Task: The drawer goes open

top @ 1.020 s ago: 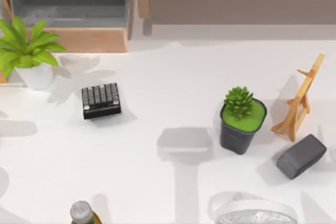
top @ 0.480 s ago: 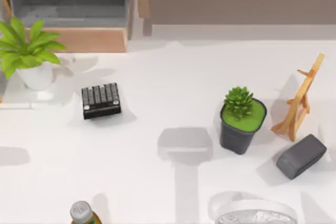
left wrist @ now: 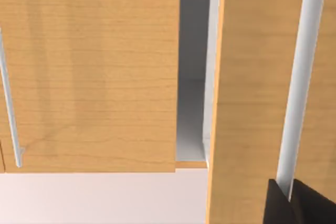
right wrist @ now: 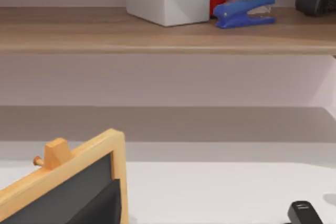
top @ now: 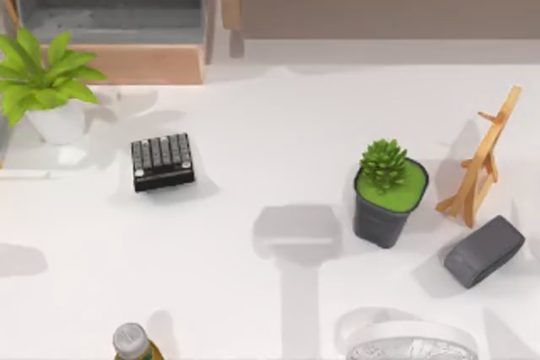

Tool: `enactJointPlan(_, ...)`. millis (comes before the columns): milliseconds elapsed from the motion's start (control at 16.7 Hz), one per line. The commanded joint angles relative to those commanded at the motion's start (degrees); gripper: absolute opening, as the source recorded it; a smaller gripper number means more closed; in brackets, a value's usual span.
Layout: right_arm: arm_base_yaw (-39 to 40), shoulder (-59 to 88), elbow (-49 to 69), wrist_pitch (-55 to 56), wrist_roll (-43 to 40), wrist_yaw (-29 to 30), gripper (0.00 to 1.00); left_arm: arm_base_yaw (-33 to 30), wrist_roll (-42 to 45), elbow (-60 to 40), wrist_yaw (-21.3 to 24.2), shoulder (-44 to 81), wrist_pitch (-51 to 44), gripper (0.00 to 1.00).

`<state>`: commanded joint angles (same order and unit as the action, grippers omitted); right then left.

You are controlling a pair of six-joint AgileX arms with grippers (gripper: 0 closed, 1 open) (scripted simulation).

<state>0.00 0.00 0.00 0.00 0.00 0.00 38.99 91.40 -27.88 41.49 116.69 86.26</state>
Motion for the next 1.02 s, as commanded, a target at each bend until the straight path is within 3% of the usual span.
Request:
enactJointPlan(660,0.0,0.0,0.0,0.0,0.0,0.0,1.0,0.0,0.0,0.0,0.0,0.0,0.0,0.98)
enactJointPlan(1020,0.0,0.0,0.0,0.0,0.0,0.0,1.0,0.0,0.0,0.0,0.0,0.0,0.0,1.0)
